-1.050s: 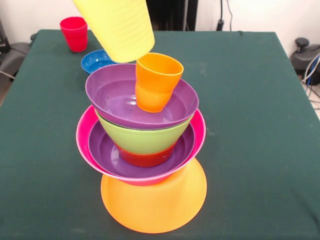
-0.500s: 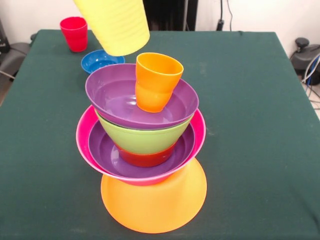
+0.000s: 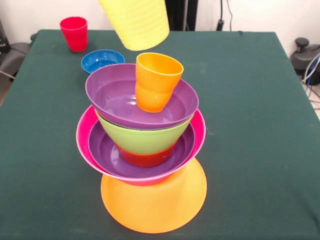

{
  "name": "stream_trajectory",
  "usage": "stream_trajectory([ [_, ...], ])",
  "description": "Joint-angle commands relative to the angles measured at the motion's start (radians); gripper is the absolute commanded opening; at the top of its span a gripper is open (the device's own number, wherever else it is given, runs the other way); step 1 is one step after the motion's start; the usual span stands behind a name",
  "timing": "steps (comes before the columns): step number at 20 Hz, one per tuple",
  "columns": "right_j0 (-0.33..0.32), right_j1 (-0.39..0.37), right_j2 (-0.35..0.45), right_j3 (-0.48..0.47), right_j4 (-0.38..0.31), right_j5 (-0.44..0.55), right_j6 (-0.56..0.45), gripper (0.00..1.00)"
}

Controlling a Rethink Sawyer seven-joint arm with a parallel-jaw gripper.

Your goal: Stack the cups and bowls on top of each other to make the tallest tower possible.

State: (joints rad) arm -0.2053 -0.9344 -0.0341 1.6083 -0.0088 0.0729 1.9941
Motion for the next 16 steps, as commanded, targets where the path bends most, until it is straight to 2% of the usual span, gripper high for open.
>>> stream_trajectory([
  [1,0.032,0.022,-0.015,0.106,0.022,-0.048,0.206,0.0],
  [13,0.034,0.038,-0.006,0.137,0.039,-0.131,0.199,0.0],
  [16,0.051,0.046,-0.023,0.136,0.052,-0.144,0.202,0.0],
])
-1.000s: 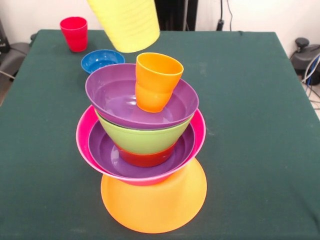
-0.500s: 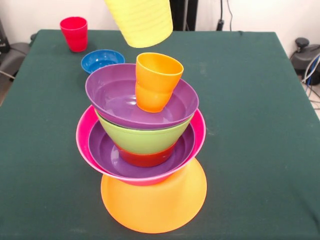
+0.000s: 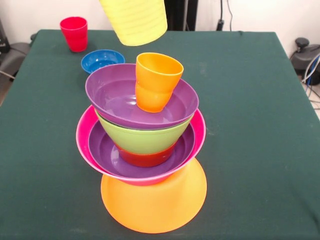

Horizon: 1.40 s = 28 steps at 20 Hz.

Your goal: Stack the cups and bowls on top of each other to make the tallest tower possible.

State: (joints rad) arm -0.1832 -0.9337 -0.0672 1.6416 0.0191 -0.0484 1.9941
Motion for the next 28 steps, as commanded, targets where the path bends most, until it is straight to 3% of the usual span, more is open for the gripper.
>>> stream_trajectory([
  [1,0.036,0.047,0.004,0.102,0.029,-0.025,0.203,0.0],
  [28,0.093,0.068,-0.021,0.173,0.111,-0.135,0.229,0.0],
])
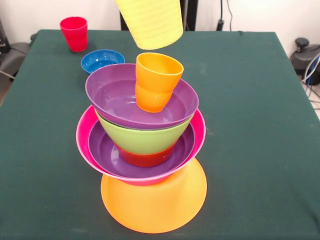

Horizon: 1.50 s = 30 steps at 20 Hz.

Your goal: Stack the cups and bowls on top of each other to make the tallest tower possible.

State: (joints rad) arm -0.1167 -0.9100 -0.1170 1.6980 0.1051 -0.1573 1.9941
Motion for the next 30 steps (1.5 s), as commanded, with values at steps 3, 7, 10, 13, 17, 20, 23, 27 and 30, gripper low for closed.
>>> stream_trajectory([
  [3,0.039,0.049,0.018,0.122,0.038,-0.042,0.227,0.0],
  [7,0.061,0.053,0.0,0.131,0.061,-0.055,0.225,0.0],
  [10,0.068,0.054,-0.006,0.135,0.069,-0.064,0.219,0.0],
  [13,0.074,0.058,-0.012,0.139,0.075,-0.081,0.211,0.0],
  [17,0.056,0.056,0.003,0.143,0.059,-0.087,0.208,0.0],
  [20,0.035,0.051,0.025,0.151,0.043,-0.089,0.214,0.0],
  [23,0.015,0.048,0.045,0.16,0.028,-0.1,0.224,0.0],
  [27,-0.001,0.046,0.064,0.17,0.016,-0.112,0.232,0.0],
  [30,-0.015,0.045,0.078,0.179,0.007,-0.122,0.237,0.0],
])
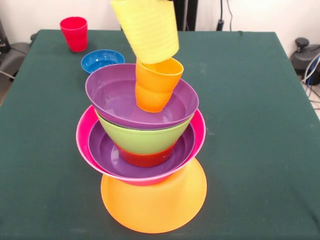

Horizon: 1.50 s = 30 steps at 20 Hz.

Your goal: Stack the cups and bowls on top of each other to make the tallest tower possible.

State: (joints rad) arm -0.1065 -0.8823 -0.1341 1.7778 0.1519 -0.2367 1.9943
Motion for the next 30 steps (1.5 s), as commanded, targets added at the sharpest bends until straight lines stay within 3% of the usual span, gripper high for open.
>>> stream_trajectory([
  [1,-0.029,0.017,0.1,0.103,-0.042,-0.046,0.239,0.0],
  [7,-0.036,0.017,0.114,0.12,-0.035,-0.067,0.247,0.0],
  [17,0.003,0.013,0.07,0.118,0.011,-0.048,0.208,0.0],
  [30,0.049,0.01,0.05,0.178,0.065,-0.075,0.259,0.0],
])
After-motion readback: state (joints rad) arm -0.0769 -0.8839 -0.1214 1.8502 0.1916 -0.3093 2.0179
